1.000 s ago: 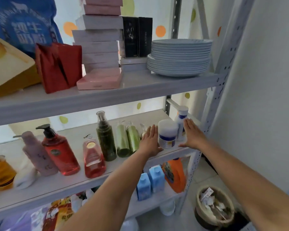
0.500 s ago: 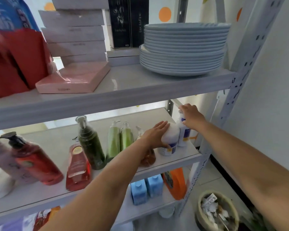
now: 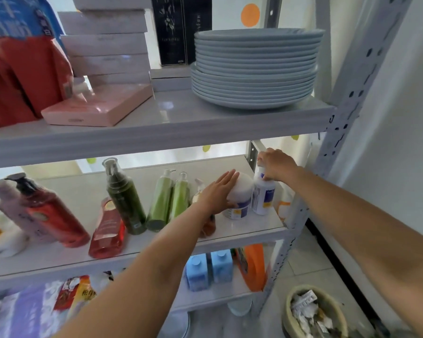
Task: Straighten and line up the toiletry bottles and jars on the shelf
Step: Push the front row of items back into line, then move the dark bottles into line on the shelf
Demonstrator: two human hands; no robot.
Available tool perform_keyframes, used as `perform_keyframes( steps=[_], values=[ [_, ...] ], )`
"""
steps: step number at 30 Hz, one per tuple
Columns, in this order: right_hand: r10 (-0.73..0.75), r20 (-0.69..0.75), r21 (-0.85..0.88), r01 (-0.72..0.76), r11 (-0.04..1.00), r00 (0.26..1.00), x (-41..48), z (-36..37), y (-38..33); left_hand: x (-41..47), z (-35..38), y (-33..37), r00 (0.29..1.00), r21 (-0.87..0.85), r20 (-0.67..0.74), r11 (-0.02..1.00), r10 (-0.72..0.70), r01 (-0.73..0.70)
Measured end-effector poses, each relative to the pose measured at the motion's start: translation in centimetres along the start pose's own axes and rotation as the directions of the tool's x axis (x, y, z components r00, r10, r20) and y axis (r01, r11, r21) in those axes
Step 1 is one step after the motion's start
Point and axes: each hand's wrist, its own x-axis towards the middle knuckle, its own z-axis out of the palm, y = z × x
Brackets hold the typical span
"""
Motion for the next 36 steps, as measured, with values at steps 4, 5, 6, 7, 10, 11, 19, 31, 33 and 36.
perform_keyframes(
  steps=[4,5,6,7,10,11,19,31,33,36],
  values=[
    [-0.063,0.001,0.029,0.063,0.998,0.998,0.8,-1.4,-1.3,-3.4,0.4,-2.3,0.994,-0.034,-0.039,0.994,-0.102,0.101],
    [-0.087,-0.039,0.066,0.089,0.994,0.995,1.2,-1.6,-2.1,-4.2,0.3,-3.1,0.990,-0.034,-0.022,0.990,-0.137,0.137],
    [-0.111,-0.072,0.105,0.119,0.987,0.991,1.6,-1.7,-3.1,-5.0,0.0,-3.9,0.986,-0.024,-0.007,0.986,-0.164,0.164],
    [-0.139,-0.088,0.138,0.150,0.979,0.986,1.9,-1.6,-4.4,-5.6,-0.2,-4.6,0.983,-0.006,0.004,0.983,-0.184,0.184],
    [-0.227,-0.040,0.203,0.230,0.952,0.973,2.9,-0.7,-8.2,-7.1,-0.7,-6.1,0.978,0.054,0.041,0.978,-0.204,0.201],
    [-0.252,0.001,0.219,0.246,0.944,0.968,3.3,0.0,-9.3,-7.5,-0.9,-6.5,0.978,0.065,0.059,0.978,-0.200,0.196],
    [-0.263,0.268,0.215,0.208,0.954,0.927,6.7,4.7,-13.3,-8.8,-0.9,-8.2,0.980,0.126,0.128,0.982,-0.155,0.139],
    [-0.161,0.379,0.176,0.099,0.979,0.911,10.3,6.9,-15.5,-6.9,-1.8,-10.4,0.966,0.056,0.253,0.998,-0.045,0.032],
    [-0.127,0.359,0.146,0.079,0.986,0.924,10.4,7.0,-15.7,-6.7,-1.7,-10.4,0.967,0.044,0.253,0.999,-0.036,0.026],
    [-0.052,0.303,0.127,0.014,0.992,0.952,10.4,7.4,-16.0,-6.6,-1.5,-10.3,0.971,0.015,0.235,0.999,-0.053,0.050]
  ],
)
